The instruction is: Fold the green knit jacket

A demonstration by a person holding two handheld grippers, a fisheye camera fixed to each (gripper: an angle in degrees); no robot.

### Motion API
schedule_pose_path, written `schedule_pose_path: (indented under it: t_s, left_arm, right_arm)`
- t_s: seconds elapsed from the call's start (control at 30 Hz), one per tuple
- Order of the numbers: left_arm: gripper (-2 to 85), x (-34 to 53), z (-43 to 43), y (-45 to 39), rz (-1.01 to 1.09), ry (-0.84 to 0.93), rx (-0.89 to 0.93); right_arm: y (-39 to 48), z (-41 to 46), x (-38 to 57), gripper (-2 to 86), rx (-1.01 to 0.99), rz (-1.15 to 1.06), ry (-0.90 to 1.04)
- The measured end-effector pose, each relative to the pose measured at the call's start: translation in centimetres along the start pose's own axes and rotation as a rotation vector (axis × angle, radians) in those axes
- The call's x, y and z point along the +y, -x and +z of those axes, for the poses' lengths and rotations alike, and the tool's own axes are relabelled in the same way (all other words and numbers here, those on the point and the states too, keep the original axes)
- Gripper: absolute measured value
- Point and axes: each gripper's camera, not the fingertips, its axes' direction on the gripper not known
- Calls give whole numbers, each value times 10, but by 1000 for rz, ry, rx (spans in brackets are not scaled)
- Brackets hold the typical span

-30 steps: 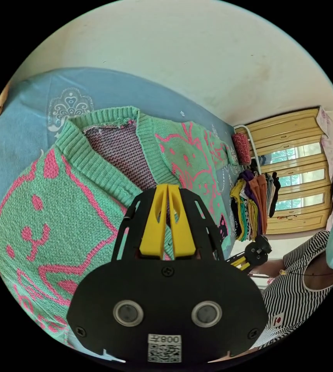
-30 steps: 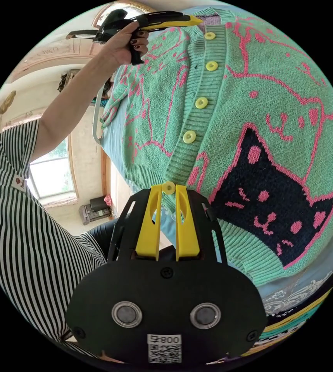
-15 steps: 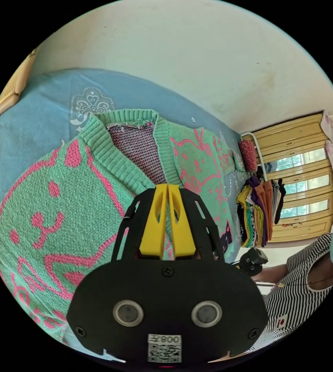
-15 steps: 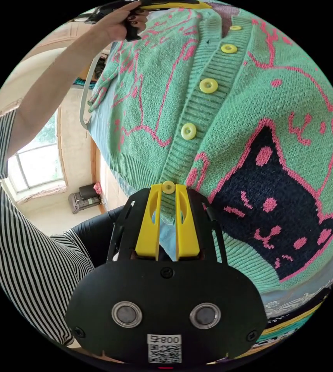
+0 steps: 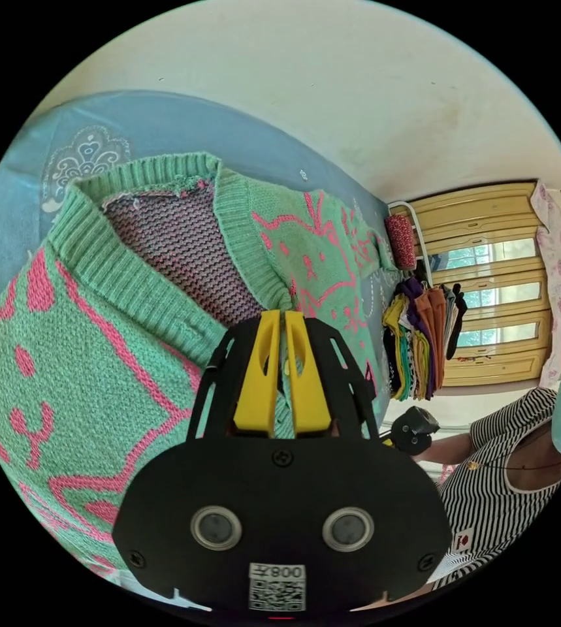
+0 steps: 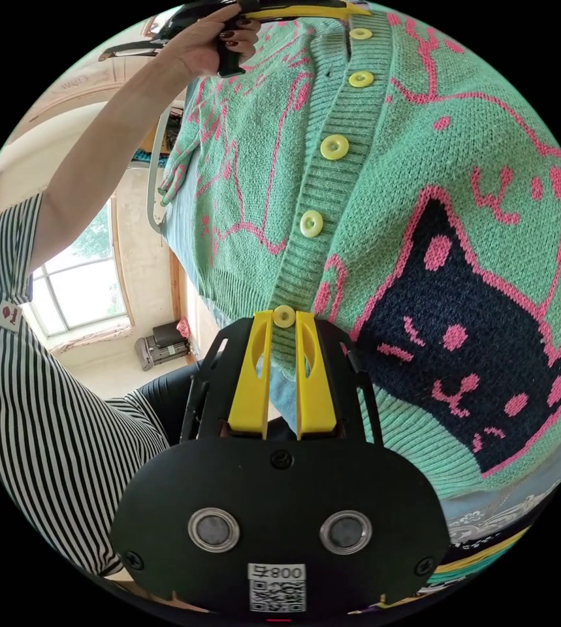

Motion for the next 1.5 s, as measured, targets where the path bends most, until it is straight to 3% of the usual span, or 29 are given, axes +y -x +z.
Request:
schedule_pose_path:
  t_s: [0.2, 0.43, 0.63, 0.7, 0.83, 0.97, 1.17, 1.33, 1.5]
  left_arm:
    - [15, 11, -35, -7, 5, -83, -44]
    - [20, 17, 3, 20, -96, -21, -112]
    - [21, 58, -14, -6, -98, -162, -145]
    - [17, 80, -6, -24, -75, -138, -103]
    - [11, 142, 49, -65, -56, 114, 32]
    - [26, 203, 95, -89, -151, 321, 59]
    - [46, 240, 140, -110, -249, 389, 180]
    - [13, 242, 169, -118, -268, 403, 167]
    - [3, 255, 156, -128, -288, 376, 83]
  right_arm:
    - [12, -21, 0, 68, 26, -58, -25]
    - [-18, 8, -21, 69, -13, -38, -11]
    - [-37, -11, 0, 89, -105, -1, -95]
    - [-42, -18, 7, 91, -148, 23, -111]
    - [-48, -37, 39, 86, -182, 60, -115]
    - [-52, -49, 61, 86, -41, 105, -72]
    - [-56, -56, 62, 85, 133, 135, -39]
    - [-60, -64, 61, 80, 85, 159, -69]
    - [-63, -94, 80, 71, 175, 217, -123]
